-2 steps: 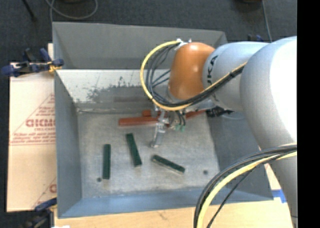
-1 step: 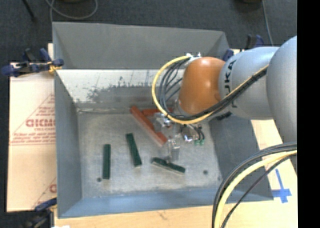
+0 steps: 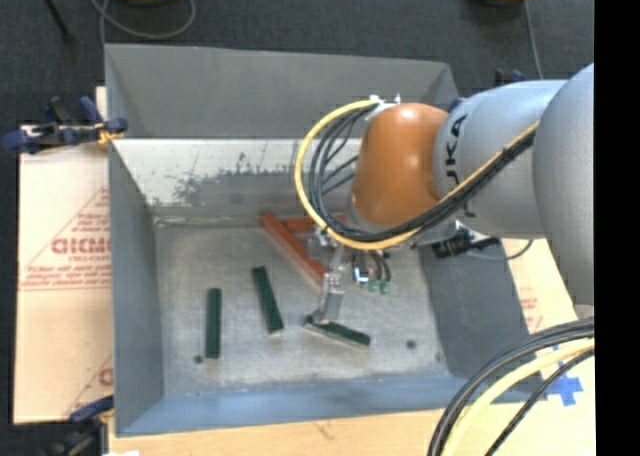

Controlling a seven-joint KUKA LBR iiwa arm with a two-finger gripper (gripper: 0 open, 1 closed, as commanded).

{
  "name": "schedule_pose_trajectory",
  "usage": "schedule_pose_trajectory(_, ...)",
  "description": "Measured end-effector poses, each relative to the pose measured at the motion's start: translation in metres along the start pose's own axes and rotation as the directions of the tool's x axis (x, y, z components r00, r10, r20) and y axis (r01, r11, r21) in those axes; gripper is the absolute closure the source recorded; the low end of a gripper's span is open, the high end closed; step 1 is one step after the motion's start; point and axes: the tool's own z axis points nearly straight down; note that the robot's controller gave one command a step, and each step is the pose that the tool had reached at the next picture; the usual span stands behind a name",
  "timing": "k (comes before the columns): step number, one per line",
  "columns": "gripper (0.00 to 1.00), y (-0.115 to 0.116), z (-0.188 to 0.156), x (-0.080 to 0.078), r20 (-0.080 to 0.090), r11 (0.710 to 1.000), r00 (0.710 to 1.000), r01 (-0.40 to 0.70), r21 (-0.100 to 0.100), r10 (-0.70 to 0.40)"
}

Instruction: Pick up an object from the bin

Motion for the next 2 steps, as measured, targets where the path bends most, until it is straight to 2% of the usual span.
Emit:
schedule_pose_trajectory(1, 0.0, 0.036, 0.06, -0.007, -0.007, 1.0, 1.0, -0.003, 0.0, 0.003)
schedule_pose_trajectory(2, 0.0, 0.083, 0.056, -0.039, 0.001, 0.998, 0.998, -0.055, -0.002, 0.055)
